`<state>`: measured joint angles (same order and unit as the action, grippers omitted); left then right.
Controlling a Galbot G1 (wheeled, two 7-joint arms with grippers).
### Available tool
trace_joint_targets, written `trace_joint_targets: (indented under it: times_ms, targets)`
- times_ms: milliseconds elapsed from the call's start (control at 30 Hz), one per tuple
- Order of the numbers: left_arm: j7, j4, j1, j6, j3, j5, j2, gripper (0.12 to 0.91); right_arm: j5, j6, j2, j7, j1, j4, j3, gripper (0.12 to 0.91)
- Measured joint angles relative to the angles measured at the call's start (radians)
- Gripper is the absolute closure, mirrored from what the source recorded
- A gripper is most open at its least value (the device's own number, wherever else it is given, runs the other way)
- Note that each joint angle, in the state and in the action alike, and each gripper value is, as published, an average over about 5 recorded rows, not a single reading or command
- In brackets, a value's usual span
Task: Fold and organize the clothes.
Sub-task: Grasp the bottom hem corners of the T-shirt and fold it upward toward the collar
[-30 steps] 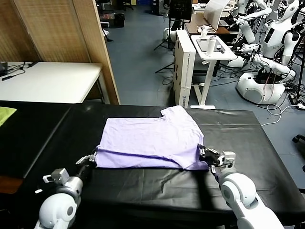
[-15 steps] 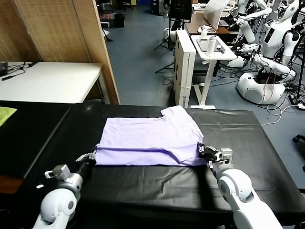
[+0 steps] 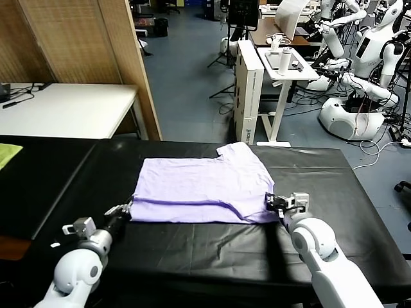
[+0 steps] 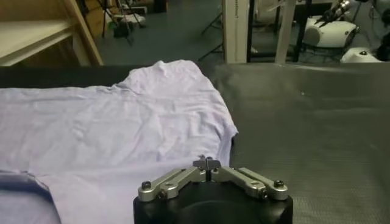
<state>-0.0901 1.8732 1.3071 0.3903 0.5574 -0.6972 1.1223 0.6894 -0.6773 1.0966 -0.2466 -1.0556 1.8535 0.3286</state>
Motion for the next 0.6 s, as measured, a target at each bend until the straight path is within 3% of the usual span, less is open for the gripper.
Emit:
trace_joint_targets:
  times_ms: [100, 233, 333, 433, 600]
  targets:
    - [-0.003, -0.011, -0.014, 0.009, -0.007, -0.002, -0.003, 0.745, -0.001, 0.004, -0.013, 0.012, -0.022, 0.032, 0.018, 0.327]
    - [-0.004, -0.021, -0.032, 0.012, -0.016, -0.004, -0.002, 0.486, -0.006, 0.008, -0.036, 0.022, -0.065, 0.089, 0.046, 0.151]
    - [-0.006, -0.027, -0.043, 0.012, -0.021, -0.004, -0.001, 0.3, -0.018, 0.017, -0.059, 0.029, -0.105, 0.136, 0.067, 0.123]
    - [-0.008, -0.033, -0.049, 0.012, -0.022, -0.004, 0.0, 0.167, -0.035, 0.029, -0.088, 0.035, -0.15, 0.184, 0.088, 0.119]
    - [-0.009, -0.013, -0.026, 0.013, -0.007, 0.001, -0.003, 0.125, -0.059, 0.036, -0.124, 0.041, -0.233, 0.253, 0.123, 0.118]
